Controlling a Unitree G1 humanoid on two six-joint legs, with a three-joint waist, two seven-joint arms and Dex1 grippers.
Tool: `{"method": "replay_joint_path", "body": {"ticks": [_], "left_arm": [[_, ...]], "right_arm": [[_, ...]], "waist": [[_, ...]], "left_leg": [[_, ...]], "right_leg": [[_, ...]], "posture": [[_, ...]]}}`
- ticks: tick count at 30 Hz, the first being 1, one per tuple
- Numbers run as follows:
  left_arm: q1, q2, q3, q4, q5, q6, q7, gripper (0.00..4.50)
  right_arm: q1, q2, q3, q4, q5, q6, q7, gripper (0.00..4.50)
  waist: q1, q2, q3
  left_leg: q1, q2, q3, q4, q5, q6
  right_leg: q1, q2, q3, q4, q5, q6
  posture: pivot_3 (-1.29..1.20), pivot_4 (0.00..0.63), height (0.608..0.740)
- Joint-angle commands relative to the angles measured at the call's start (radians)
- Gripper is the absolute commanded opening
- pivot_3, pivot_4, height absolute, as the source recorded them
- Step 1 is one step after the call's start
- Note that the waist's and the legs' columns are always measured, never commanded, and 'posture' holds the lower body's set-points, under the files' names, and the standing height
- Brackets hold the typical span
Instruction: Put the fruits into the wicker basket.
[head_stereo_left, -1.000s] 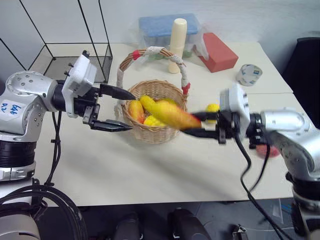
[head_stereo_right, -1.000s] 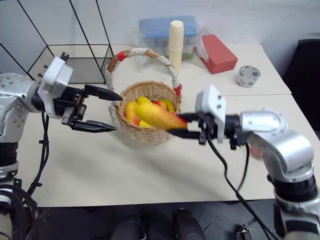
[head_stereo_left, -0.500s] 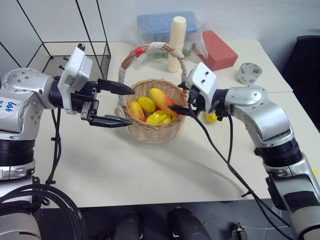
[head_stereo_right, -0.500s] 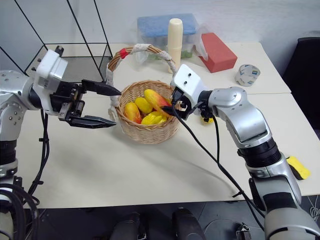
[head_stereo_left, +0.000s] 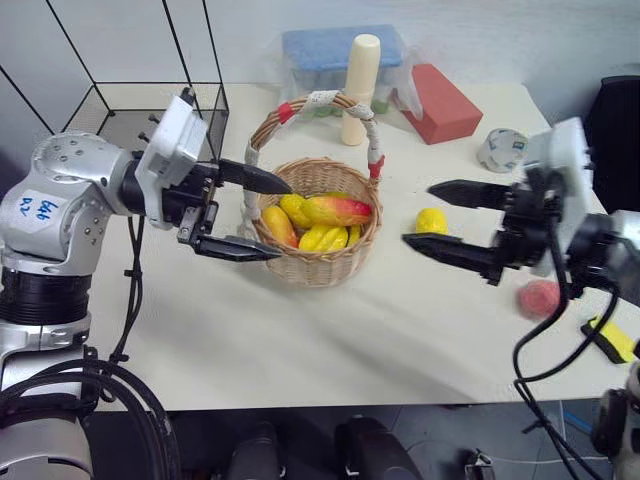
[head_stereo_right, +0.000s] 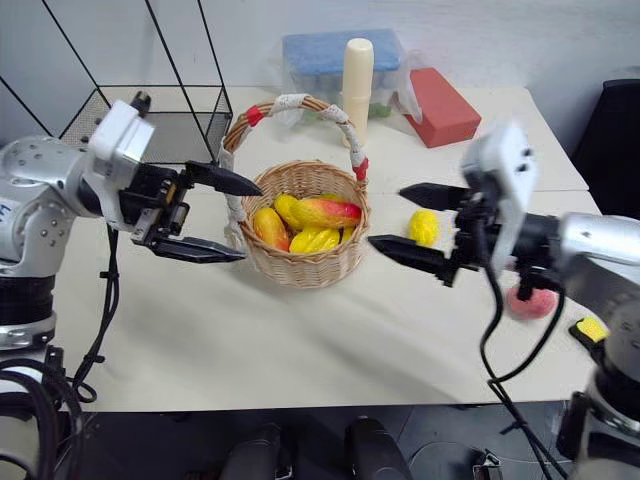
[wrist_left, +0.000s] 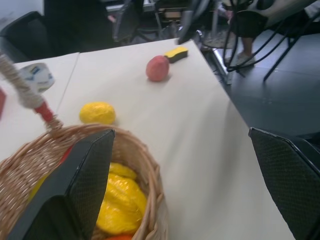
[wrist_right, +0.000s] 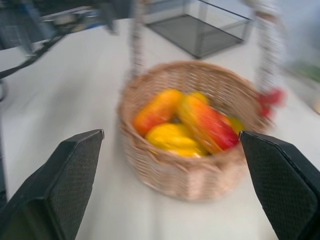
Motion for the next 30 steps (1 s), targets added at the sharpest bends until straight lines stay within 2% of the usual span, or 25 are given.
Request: {"method": "replay_joint_path", "body": {"ticks": [1,4,8,11,16,24,27,30], "left_arm": [[-0.026,-0.016,0.005,-0.044,-0.028,0.004,0.002,4.50],[-0.027,-0.025,0.002,-0.057,-0.032,0.008,0.002,4.50],[-0.029,-0.031,0.001,-0.072,-0.035,0.017,0.004,4.50],[-0.033,-0.032,0.000,-0.072,-0.032,0.019,0.006,4.50],[-0.034,-0.028,-0.003,-0.074,-0.024,0.014,0.007,4.50],[-0.039,-0.021,0.004,-0.083,-0.027,0.022,0.016,4.50],[-0.041,-0.021,0.006,-0.084,-0.026,0.023,0.021,4.50],[-0.038,-0.017,0.011,-0.086,-0.025,0.023,0.030,4.50]], "right_arm": [[0.055,0.033,-0.035,0.008,-0.075,0.016,-0.178,4.46],[0.096,0.098,-0.023,0.026,-0.135,0.003,-0.301,4.46],[0.174,0.174,0.092,0.074,-0.299,-0.116,-0.425,4.46],[0.157,0.235,0.137,0.134,-0.340,-0.182,-0.447,4.46],[0.055,0.325,0.204,0.349,-0.440,-0.322,-0.489,4.46],[-0.072,0.385,0.243,0.663,-0.530,-0.467,-0.479,4.46],[-0.091,0.403,0.247,0.715,-0.528,-0.484,-0.452,4.46],[-0.084,0.410,0.259,0.721,-0.538,-0.500,-0.435,3.95]], "waist": [[0.000,0.000,0.000],[0.001,0.000,0.000],[0.005,0.000,0.000],[0.003,0.000,0.000],[0.002,0.000,0.000],[0.004,0.000,0.000],[0.001,0.000,0.000],[0.000,0.000,0.000]], "left_leg": [[0.000,0.000,0.000,0.000,0.000,0.000],[0.000,0.000,0.001,0.000,0.000,0.000],[0.000,0.000,0.000,0.000,0.000,0.000],[0.000,-0.001,0.001,0.000,0.000,0.000],[0.000,-0.001,0.001,-0.001,0.001,-0.001],[0.000,-0.001,0.001,-0.001,0.001,-0.001],[0.000,-0.001,0.001,-0.001,0.001,-0.001],[0.000,-0.001,0.001,-0.001,0.001,-0.001]], "right_leg": [[0.000,0.000,0.000,0.000,0.000,0.000],[0.000,0.001,0.001,0.000,0.000,0.000],[-0.001,0.001,0.001,0.000,0.000,0.000],[-0.001,0.001,0.003,0.000,0.000,0.000],[-0.001,0.001,0.003,0.000,0.000,0.000],[-0.002,0.001,0.002,0.001,0.000,0.000],[-0.002,0.001,0.002,0.001,0.000,0.000],[-0.003,0.001,0.002,0.002,0.000,0.000]], "posture": [[0.00,0.150,0.740],[0.00,0.150,0.740],[0.00,0.150,0.740],[0.00,0.150,0.740],[0.00,0.150,0.740],[0.00,0.150,0.740],[0.00,0.150,0.740],[0.00,0.150,0.740]]}}
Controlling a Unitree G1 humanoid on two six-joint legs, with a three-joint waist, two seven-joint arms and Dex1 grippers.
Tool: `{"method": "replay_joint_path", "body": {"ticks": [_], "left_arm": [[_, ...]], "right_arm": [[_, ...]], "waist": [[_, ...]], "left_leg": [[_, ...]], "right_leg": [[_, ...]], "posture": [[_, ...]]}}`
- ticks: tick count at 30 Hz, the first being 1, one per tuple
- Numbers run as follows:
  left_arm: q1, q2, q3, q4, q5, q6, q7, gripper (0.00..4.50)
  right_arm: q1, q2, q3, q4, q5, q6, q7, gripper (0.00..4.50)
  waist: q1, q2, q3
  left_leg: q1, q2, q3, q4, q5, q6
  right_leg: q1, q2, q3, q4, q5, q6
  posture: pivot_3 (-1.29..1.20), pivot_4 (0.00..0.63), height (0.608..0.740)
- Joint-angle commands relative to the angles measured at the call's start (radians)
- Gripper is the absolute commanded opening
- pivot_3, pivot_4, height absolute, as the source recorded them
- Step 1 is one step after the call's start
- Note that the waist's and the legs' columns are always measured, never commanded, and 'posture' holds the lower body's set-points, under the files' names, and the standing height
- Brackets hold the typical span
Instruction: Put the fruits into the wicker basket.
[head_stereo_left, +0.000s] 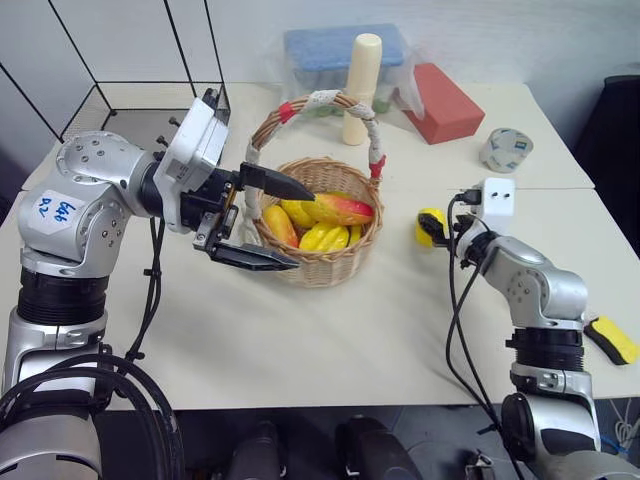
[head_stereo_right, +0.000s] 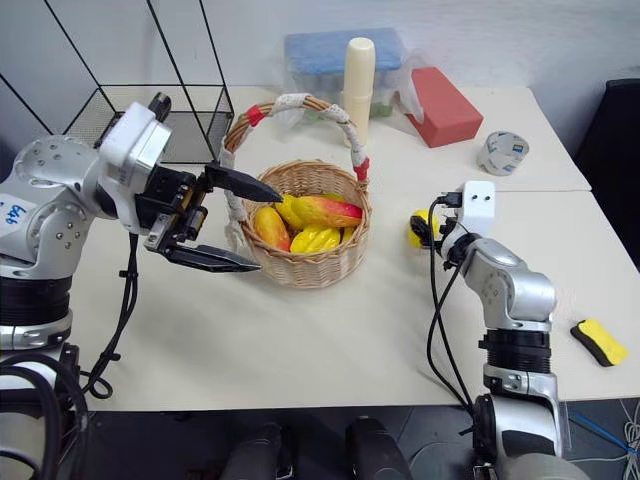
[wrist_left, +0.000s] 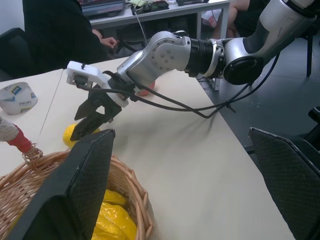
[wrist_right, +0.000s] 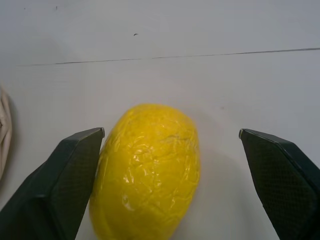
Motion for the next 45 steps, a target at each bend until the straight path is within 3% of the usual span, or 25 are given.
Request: {"method": "replay_joint_path", "body": {"ticks": [1,6,8,16,20,27,32,35,40,42,45], "left_arm": [[-0.022,0.018,0.024,-0.026,-0.009,0.000,0.012,4.50],[-0.020,0.026,0.034,-0.012,0.000,-0.007,0.030,4.50],[-0.023,0.031,0.040,0.001,0.001,-0.007,0.037,4.50],[-0.016,0.072,0.065,0.073,0.021,-0.020,0.051,4.50],[-0.007,0.099,0.074,0.090,0.027,-0.030,0.039,4.50],[-0.020,0.078,0.053,0.075,0.024,-0.038,0.046,4.50],[-0.022,0.070,0.050,0.068,0.019,-0.038,0.036,4.50],[-0.018,0.065,0.045,0.067,0.015,-0.042,0.023,4.50],[-0.017,0.035,0.030,0.065,0.010,-0.043,0.009,4.50],[-0.019,0.015,0.018,0.059,0.005,-0.041,0.001,4.50],[-0.026,-0.023,0.000,0.048,-0.009,-0.036,-0.011,4.50]], "right_arm": [[-0.003,0.004,0.003,-0.013,-0.008,-0.032,0.020,3.63],[0.023,-0.007,-0.025,-0.060,0.034,0.001,0.052,2.12],[0.030,-0.011,-0.039,-0.086,0.058,0.028,0.066,1.87],[0.002,-0.097,-0.059,-0.335,0.263,0.131,0.255,1.86],[-0.047,-0.169,0.006,-0.465,0.352,0.209,0.336,1.86],[-0.181,-0.050,0.175,-0.414,0.281,0.199,0.249,1.86],[-0.173,-0.042,0.163,-0.421,0.279,0.213,0.231,3.43],[-0.142,-0.088,0.064,-0.527,0.386,0.299,0.240,4.39],[-0.065,-0.196,-0.157,-0.674,0.674,0.422,0.229,4.39],[0.019,-0.285,-0.286,-0.709,0.810,0.442,0.223,4.39],[0.336,-0.444,-0.622,-0.779,0.908,0.487,0.290,4.39]], "waist": [[-0.001,0.000,0.000],[0.000,0.000,0.000],[0.000,0.000,0.000],[0.000,0.001,0.000],[0.000,0.001,0.000],[-0.003,0.001,0.000],[0.004,0.001,0.000],[0.004,0.001,0.000],[0.005,0.001,0.000],[0.006,0.001,0.000],[0.021,0.001,0.000]], "left_leg": [[0.000,0.000,0.000,0.000,0.000,0.000],[0.000,0.000,0.000,0.000,0.000,0.000],[0.000,0.000,0.000,0.000,0.000,0.000],[-0.001,0.000,0.000,0.000,0.000,0.000],[-0.001,0.000,0.000,0.000,0.000,0.000],[-0.001,0.000,0.000,0.001,0.000,0.000],[-0.004,0.000,-0.001,0.001,0.000,0.001],[-0.004,0.000,-0.001,0.001,0.000,0.001],[-0.004,0.000,-0.001,0.000,0.000,0.001],[-0.003,0.000,-0.002,0.001,0.000,0.001],[-0.003,-0.001,-0.006,0.000,0.000,0.001]], "right_leg": [[0.000,0.000,0.000,0.000,0.000,0.000],[0.000,0.000,0.000,0.000,0.000,0.000],[0.000,0.000,0.000,0.000,0.000,0.000],[-0.001,0.000,0.000,0.000,0.000,0.000],[-0.001,0.000,0.000,0.000,0.000,0.000],[-0.001,0.000,0.000,0.001,0.000,0.000],[-0.004,-0.002,0.000,0.006,0.000,0.000],[-0.004,-0.002,-0.001,0.006,0.000,0.000],[-0.003,-0.002,-0.001,0.006,0.000,0.000],[-0.002,-0.002,-0.001,0.005,0.000,0.000],[0.003,-0.001,-0.002,-0.003,0.000,0.000]], "posture": [[0.00,0.150,0.740],[0.00,0.150,0.740],[0.00,0.150,0.740],[0.00,0.150,0.740],[0.00,0.150,0.740],[0.00,0.150,0.740],[0.00,0.150,0.740],[0.00,0.150,0.740],[0.00,0.150,0.740],[0.00,0.150,0.740],[0.00,0.150,0.740]]}}
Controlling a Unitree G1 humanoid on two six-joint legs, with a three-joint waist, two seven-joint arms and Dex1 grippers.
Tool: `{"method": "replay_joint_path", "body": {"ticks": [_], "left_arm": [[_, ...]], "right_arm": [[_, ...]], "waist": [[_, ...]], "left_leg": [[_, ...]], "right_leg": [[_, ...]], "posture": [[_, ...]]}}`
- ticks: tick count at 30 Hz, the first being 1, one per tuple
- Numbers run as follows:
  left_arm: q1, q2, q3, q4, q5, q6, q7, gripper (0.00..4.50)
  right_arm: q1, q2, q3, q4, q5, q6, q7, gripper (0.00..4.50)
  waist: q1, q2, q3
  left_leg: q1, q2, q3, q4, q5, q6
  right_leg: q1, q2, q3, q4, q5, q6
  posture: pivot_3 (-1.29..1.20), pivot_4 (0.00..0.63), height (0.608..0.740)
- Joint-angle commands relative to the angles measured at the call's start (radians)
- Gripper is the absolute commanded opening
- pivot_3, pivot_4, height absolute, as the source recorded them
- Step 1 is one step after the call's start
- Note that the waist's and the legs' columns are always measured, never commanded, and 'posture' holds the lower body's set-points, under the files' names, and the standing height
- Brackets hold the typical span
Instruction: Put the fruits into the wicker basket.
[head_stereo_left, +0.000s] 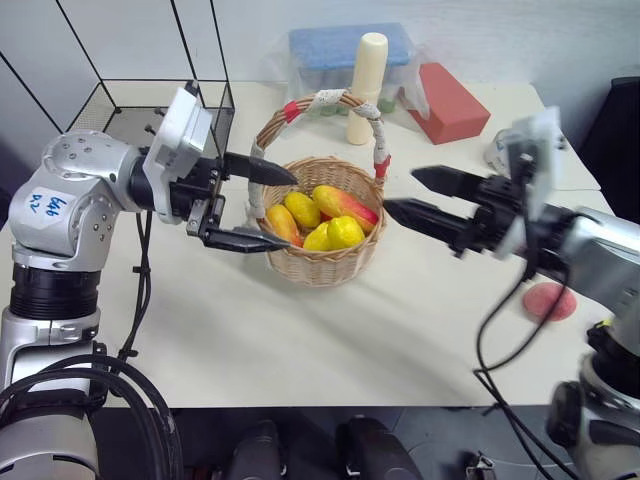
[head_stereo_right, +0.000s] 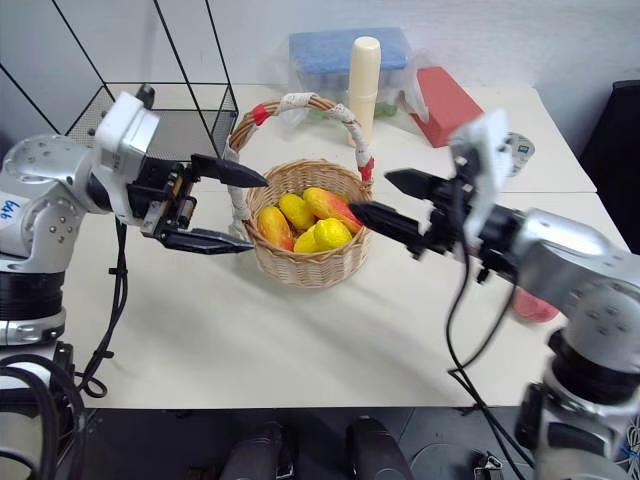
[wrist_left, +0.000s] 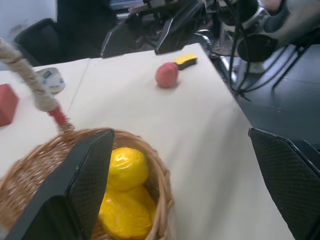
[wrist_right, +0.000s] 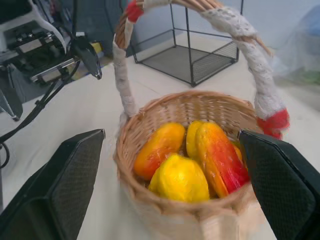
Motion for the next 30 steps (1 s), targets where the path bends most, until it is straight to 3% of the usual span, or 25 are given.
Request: {"method": "replay_joint_path", "body": {"ticks": [1,3,6,8,12,14,21,30], "left_arm": [[-0.019,-0.018,-0.001,-0.034,-0.029,-0.004,-0.021,4.50],[-0.017,-0.029,-0.004,-0.031,-0.027,-0.007,-0.030,4.50],[-0.013,-0.043,-0.013,-0.016,-0.014,-0.021,-0.039,4.50],[-0.014,-0.052,-0.016,-0.009,-0.012,-0.024,-0.044,4.50],[-0.021,-0.064,-0.020,-0.003,-0.013,-0.027,-0.047,4.50],[-0.023,-0.070,-0.022,-0.004,-0.012,-0.026,-0.045,4.50],[-0.019,-0.073,-0.014,-0.031,-0.022,-0.012,-0.027,4.50],[0.006,-0.041,0.016,-0.072,-0.031,0.005,0.007,4.50]], "right_arm": [[0.316,-0.111,-0.391,-0.103,0.069,0.042,0.106,4.39],[0.532,-0.122,-0.565,-0.125,0.071,0.032,0.168,4.39],[0.840,-0.058,-0.727,-0.136,-0.028,-0.051,0.273,4.39],[0.974,0.002,-0.753,-0.125,-0.102,-0.118,0.312,4.39],[1.088,0.076,-0.699,-0.070,-0.203,-0.245,0.328,4.45],[1.096,0.090,-0.655,-0.032,-0.249,-0.299,0.322,4.45],[1.022,0.030,-0.444,0.102,-0.467,-0.485,0.292,4.45],[0.775,-0.087,-0.192,0.428,-0.654,-0.619,0.300,4.45]], "waist": [[0.015,0.000,0.000],[0.020,0.000,0.000],[0.009,0.000,0.000],[0.009,0.000,0.000],[0.000,0.000,0.000],[-0.003,-0.001,-0.001],[-0.005,-0.001,-0.001],[0.001,0.000,0.000]], "left_leg": [[-0.001,0.000,-0.001,0.000,0.000,0.000],[-0.001,-0.001,-0.003,-0.002,0.000,0.001],[0.001,-0.003,-0.002,-0.002,0.001,0.000],[0.003,-0.003,-0.003,-0.003,0.003,0.000],[0.011,-0.004,-0.002,-0.006,0.005,-0.001],[0.019,-0.005,-0.002,-0.011,0.005,-0.002],[0.020,-0.007,-0.003,-0.018,0.007,-0.002],[0.020,-0.007,-0.003,-0.018,0.007,-0.002]], "right_leg": [[0.001,0.000,0.000,0.000,0.000,0.000],[0.003,0.001,0.001,-0.002,0.000,0.000],[0.005,0.003,0.005,-0.006,0.000,0.000],[0.007,0.003,0.005,-0.008,0.000,0.001],[0.014,0.003,0.006,-0.009,0.000,0.002],[0.022,0.003,0.006,-0.012,-0.001,0.003],[0.021,0.002,0.007,-0.016,-0.001,0.003],[0.021,0.002,0.007,-0.015,-0.001,0.003]], "posture": [[0.00,0.150,0.740],[0.00,0.150,0.740],[0.00,0.150,0.740],[0.00,0.150,0.740],[0.00,0.150,0.740],[0.00,0.150,0.740],[0.00,0.150,0.740],[0.00,0.150,0.740]]}}
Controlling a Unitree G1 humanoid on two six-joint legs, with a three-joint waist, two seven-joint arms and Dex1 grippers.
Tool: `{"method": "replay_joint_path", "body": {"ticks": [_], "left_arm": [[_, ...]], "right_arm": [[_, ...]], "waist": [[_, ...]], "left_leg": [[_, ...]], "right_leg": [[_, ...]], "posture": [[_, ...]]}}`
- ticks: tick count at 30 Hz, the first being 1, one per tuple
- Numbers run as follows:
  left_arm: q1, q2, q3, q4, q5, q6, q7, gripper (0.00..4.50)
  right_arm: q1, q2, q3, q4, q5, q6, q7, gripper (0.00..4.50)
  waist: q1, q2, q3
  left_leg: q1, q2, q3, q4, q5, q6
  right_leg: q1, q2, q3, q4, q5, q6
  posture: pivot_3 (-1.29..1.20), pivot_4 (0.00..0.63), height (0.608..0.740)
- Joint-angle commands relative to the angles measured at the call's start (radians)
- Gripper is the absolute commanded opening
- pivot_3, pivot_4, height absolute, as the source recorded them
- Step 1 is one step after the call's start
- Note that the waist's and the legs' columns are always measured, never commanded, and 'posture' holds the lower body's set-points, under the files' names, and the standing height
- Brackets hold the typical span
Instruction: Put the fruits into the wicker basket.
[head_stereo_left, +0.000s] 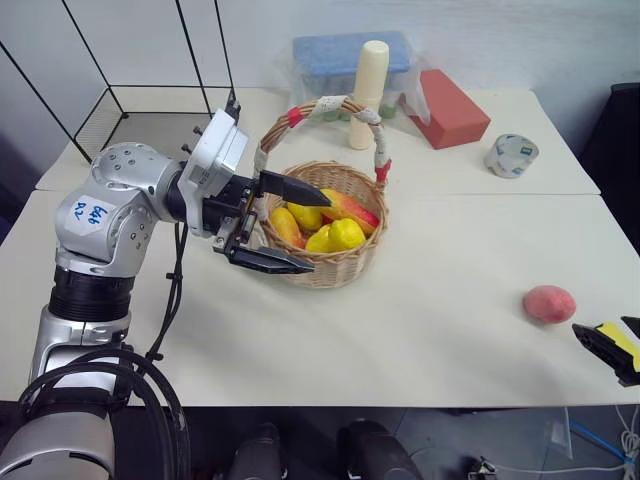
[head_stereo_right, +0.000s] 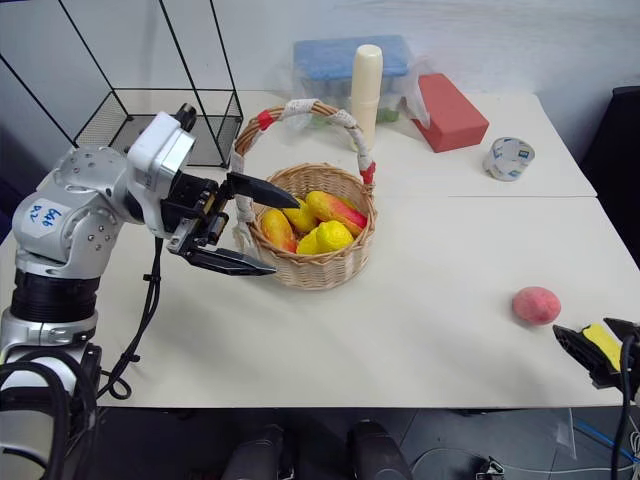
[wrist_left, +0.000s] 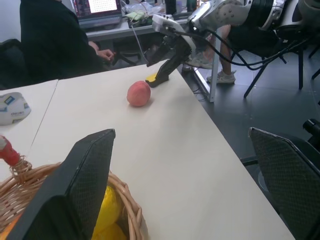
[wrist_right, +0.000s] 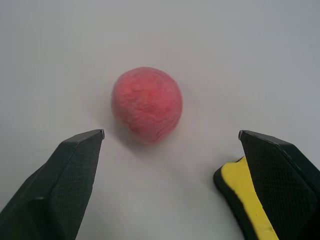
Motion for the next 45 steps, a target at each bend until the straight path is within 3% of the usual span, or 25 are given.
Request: {"method": "replay_joint_path", "body": {"ticks": [1,11,14,16,19,25,28,32,36,38,43,45], "left_arm": [[-0.005,0.021,0.045,-0.039,-0.021,0.008,0.025,4.50],[-0.017,0.038,0.056,-0.063,-0.034,0.025,0.046,4.50],[-0.016,0.042,0.057,-0.066,-0.035,0.024,0.047,4.50],[-0.017,0.045,0.058,-0.066,-0.035,0.025,0.048,4.50],[-0.015,0.050,0.060,-0.065,-0.030,0.023,0.056,4.50],[0.004,0.085,0.083,-0.055,-0.032,0.039,0.078,4.50],[0.041,0.132,0.095,-0.030,-0.003,0.019,0.075,4.50],[0.035,0.134,0.097,-0.019,-0.005,0.015,0.082,4.50],[0.020,0.124,0.089,-0.017,0.000,0.007,0.090,4.50],[0.016,0.123,0.086,-0.020,0.004,0.000,0.090,4.50],[0.009,0.126,0.093,-0.024,-0.001,0.004,0.091,4.50],[0.012,0.126,0.093,-0.020,0.003,-0.002,0.091,4.50]], "right_arm": [[-0.094,-0.057,0.084,0.125,-0.045,-0.055,0.043,4.45],[-0.323,-0.074,0.274,0.383,-0.096,-0.090,0.100,4.45],[-0.350,-0.068,0.264,0.403,-0.077,-0.100,0.114,3.92],[-0.351,-0.071,0.259,0.401,-0.074,-0.111,0.124,3.23],[-0.319,-0.077,0.239,0.307,-0.020,-0.093,0.183,2.55],[-0.333,-0.092,0.196,-0.051,0.259,0.076,0.222,2.53],[-0.657,-0.039,0.405,-0.179,0.333,0.180,0.029,2.53],[-0.930,0.097,0.634,-0.119,0.238,0.219,-0.104,2.53],[-1.104,0.245,0.802,-0.017,0.124,0.192,-0.169,2.53],[-1.152,0.307,0.849,0.018,0.082,0.188,-0.196,2.53],[-1.204,0.407,0.864,0.000,0.093,0.238,-0.237,4.24],[-1.208,0.423,0.838,-0.030,0.118,0.259,-0.245,4.47]], "waist": [[0.001,0.000,0.000],[0.008,0.000,0.000],[0.014,0.000,0.000],[0.014,0.000,0.000],[0.015,0.000,0.000],[0.005,0.001,0.001],[-0.024,0.001,0.001],[-0.026,-0.001,0.002],[-0.013,-0.001,0.002],[-0.012,-0.001,0.002],[-0.015,-0.001,0.002],[-0.015,-0.001,0.002]], "left_leg": [[0.000,0.000,0.000,0.000,0.000,0.000],[0.000,0.000,0.000,0.002,0.000,0.001],[0.000,0.000,0.000,0.002,0.000,0.001],[0.000,0.000,0.000,0.002,0.000,0.001],[0.000,0.000,0.000,0.002,0.000,0.001],[0.000,0.001,0.000,0.002,0.000,0.001],[0.001,0.001,0.000,0.002,0.000,0.000],[0.001,0.001,-0.004,0.002,0.002,-0.003],[-0.007,0.000,-0.004,0.004,0.001,0.000],[-0.020,0.000,-0.004,0.013,0.000,0.001],[-0.024,-0.001,-0.005,0.017,-0.002,0.004],[-0.023,-0.001,-0.005,0.018,-0.002,0.004]], "right_leg": [[0.000,0.000,0.000,0.000,0.000,0.000],[0.000,-0.001,0.000,0.001,0.000,0.000],[0.000,-0.001,0.000,0.002,0.000,0.000],[0.000,-0.001,0.000,0.002,0.000,0.000],[0.000,-0.001,0.000,0.002,0.000,0.000],[0.000,-0.001,0.000,0.002,0.000,0.000],[-0.001,0.000,0.000,0.004,0.000,0.000],[-0.003,0.000,-0.002,0.007,0.000,0.000],[-0.011,-0.003,-0.002,0.010,0.000,0.000],[-0.024,-0.004,-0.003,0.018,0.000,0.000],[-0.027,-0.006,-0.004,0.024,0.000,0.000],[-0.026,-0.007,-0.004,0.024,0.000,0.000]], "posture": [[0.00,0.150,0.740],[0.00,0.150,0.740],[0.00,0.150,0.740],[0.00,0.150,0.740],[0.00,0.150,0.740],[0.00,0.150,0.740],[0.00,0.150,0.740],[0.00,0.150,0.740],[0.00,0.150,0.740],[0.00,0.150,0.740],[0.00,0.150,0.740],[0.00,0.150,0.740]]}}
